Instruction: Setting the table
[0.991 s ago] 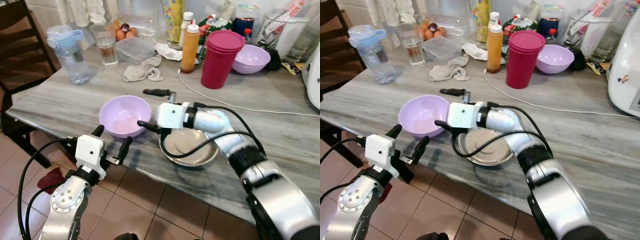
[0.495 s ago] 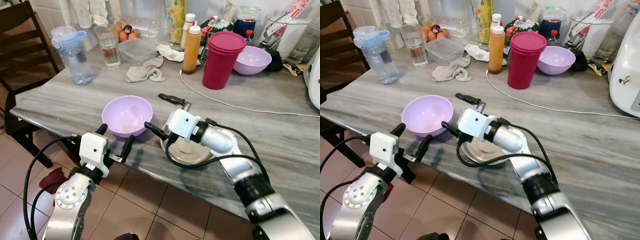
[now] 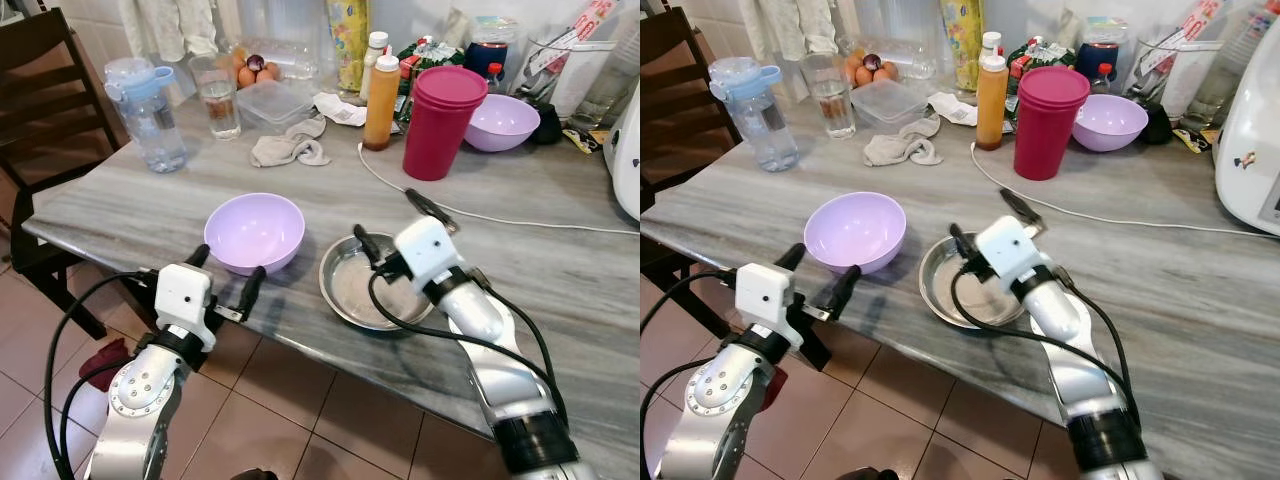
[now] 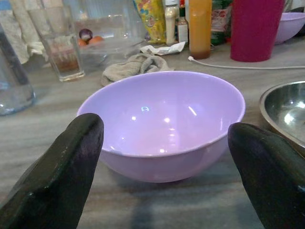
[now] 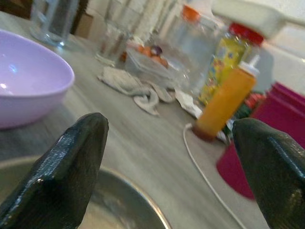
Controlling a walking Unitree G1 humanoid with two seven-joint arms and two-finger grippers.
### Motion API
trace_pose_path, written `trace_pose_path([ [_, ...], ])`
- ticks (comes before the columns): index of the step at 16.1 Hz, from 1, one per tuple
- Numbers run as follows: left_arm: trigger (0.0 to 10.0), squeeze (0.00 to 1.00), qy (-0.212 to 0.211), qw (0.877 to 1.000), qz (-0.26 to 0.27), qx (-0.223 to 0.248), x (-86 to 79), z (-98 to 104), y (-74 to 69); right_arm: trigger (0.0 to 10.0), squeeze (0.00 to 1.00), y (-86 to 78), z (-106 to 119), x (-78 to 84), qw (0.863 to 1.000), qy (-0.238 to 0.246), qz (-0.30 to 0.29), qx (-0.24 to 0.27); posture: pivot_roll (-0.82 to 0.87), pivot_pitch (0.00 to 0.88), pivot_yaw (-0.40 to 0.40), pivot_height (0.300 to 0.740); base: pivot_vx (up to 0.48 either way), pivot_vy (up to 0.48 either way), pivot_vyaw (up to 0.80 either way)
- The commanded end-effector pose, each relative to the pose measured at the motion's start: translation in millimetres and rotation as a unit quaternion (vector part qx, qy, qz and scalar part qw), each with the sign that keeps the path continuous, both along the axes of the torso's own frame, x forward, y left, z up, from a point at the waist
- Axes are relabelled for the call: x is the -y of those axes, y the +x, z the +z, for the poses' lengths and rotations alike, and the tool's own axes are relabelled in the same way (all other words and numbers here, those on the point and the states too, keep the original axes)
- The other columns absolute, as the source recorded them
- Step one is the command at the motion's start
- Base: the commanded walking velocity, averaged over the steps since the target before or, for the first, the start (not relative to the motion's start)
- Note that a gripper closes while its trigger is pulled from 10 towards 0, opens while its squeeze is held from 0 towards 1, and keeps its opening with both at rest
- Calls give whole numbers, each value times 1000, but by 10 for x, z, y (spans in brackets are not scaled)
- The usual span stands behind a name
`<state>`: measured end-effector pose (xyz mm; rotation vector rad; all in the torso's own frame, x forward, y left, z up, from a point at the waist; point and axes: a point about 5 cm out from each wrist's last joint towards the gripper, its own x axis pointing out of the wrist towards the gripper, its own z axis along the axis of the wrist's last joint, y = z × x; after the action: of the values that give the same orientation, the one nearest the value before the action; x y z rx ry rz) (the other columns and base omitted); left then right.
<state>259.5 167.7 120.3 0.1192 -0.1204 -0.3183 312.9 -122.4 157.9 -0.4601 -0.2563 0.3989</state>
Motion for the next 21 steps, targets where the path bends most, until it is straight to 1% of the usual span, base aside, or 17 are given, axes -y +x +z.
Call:
trace_pose_path([
  [1, 10000, 0, 16, 1000, 15, -11, -72, -57, 6, 10000, 1000, -11, 48, 17, 1000, 17, -17, -4, -130, 70, 58, 740, 0, 0, 0],
  [2, 10000, 0, 16, 1000, 19, -17, -92, -84, 19, 10000, 1000, -17, 57, 31, 1000, 16, -24, -12, -133, 71, 60, 740, 0, 0, 0],
  [3, 10000, 0, 17, 999, 22, -25, -102, -108, 53, 10000, 1000, -18, 63, 78, 999, 18, -37, -22, -139, 71, 61, 740, 0, 0, 0],
  [5, 10000, 0, 14, 999, 29, -29, -108, -123, 78, 10000, 1000, -22, 43, 99, 998, 24, -41, -39, -148, 71, 63, 740, 0, 0, 0],
  [8, 10000, 0, -2, 999, 50, -22, -131, -100, 112, 10000, 1000, -82, 0, 44, 997, 25, -35, -57, -151, 77, 61, 740, 0, 0, 0],
  [9, 10000, 0, -8, 997, 66, -31, -157, -125, 130, 10000, 1000, -109, -22, -6, 997, 28, -27, -65, -151, 77, 60, 740, 0, 0, 0],
  [10, 10000, 0, -7, 997, 69, -34, -163, -140, 142, 10000, 1000, -120, -26, -33, 997, 30, -24, -67, -153, 79, 59, 740, 0, 0, 0],
  [12, 10000, 0, -10, 997, 69, -35, -153, -145, 154, 10000, 1000, -131, -32, -57, 997, 30, -18, -71, -154, 78, 58, 740, 0, 0, 0],
  [13, 10000, 0, -15, 997, 60, -37, -116, -150, 163, 10000, 1000, -132, -38, -58, 997, 29, -18, -73, -156, 77, 56, 740, 0, 0, 0],
  [15, 10000, 0, -17, 998, 53, -38, -84, -166, 141, 10000, 1000, -125, -62, -43, 996, 26, -19, -87, -155, 76, 54, 740, 0, 0, 0],
  [16, 10000, 0, -16, 998, 53, -39, -90, -173, 125, 10000, 969, -118, -83, -41, 995, 21, -15, -101, -154, 75, 52, 740, 0, 0, 0],
  [17, 10000, 0, -13, 998, 54, -37, -107, -172, 112, 10000, 882, -105, -101, -31, 993, 22, -18, -116, -156, 76, 50, 740, 0, 0, 0],
  [19, 10000, 0, -4, 998, 56, -21, -137, -124, 88, 10000, 612, -78, -115, 3, 990, 24, -23, -138, -156, 79, 45, 740, 0, 0, 0],
  [20, 10000, 0, 3, 999, 52, -4, -147, -59, 58, 10000, 357, -73, -129, 26, 987, 32, -18, -157, -154, 80, 41, 740, 0, 0, 0],
  [21, 10000, 0, 6, 999, 46, 7, -145, -11, 24, 10000, 188, -68, -148, 52, 985, 31, -18, -169, -152, 84, 38, 740, 0, 0, 0],
])
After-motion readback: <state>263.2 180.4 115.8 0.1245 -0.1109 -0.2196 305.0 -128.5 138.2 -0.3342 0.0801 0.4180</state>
